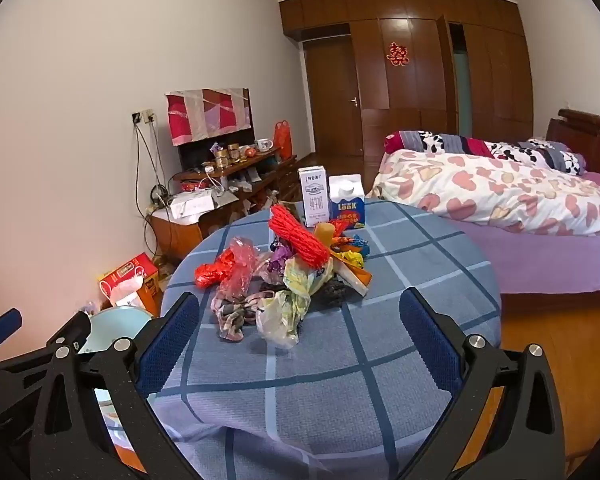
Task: Collect trash
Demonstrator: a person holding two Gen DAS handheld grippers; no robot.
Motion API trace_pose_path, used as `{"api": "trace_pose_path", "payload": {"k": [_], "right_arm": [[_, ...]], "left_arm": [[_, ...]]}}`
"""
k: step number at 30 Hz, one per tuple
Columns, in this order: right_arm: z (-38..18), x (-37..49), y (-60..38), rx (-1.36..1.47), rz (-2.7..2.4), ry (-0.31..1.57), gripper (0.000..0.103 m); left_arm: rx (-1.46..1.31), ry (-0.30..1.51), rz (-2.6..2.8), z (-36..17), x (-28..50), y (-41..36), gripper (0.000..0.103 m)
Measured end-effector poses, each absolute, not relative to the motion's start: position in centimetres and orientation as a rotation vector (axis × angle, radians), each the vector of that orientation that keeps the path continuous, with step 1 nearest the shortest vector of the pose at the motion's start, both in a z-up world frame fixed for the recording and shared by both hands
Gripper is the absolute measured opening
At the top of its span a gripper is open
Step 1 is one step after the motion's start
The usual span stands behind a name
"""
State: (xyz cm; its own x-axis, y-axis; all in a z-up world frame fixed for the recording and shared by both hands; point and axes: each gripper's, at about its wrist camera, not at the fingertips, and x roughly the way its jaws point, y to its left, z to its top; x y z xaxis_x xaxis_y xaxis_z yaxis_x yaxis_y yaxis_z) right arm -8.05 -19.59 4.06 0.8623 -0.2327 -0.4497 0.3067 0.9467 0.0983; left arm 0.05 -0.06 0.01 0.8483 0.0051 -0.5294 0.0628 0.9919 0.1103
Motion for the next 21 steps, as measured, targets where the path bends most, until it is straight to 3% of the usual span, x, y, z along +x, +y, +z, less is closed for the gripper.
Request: {"api": "trace_pose_path", "payload": {"k": [21], "right_arm": [[3.63, -7.76, -19.44, 0.179, -0.285, 0.475, 0.098]], "left_arm": [[0.118, 0.556, -0.065, -0.18, -0.51, -0.19, 0.097]]}}
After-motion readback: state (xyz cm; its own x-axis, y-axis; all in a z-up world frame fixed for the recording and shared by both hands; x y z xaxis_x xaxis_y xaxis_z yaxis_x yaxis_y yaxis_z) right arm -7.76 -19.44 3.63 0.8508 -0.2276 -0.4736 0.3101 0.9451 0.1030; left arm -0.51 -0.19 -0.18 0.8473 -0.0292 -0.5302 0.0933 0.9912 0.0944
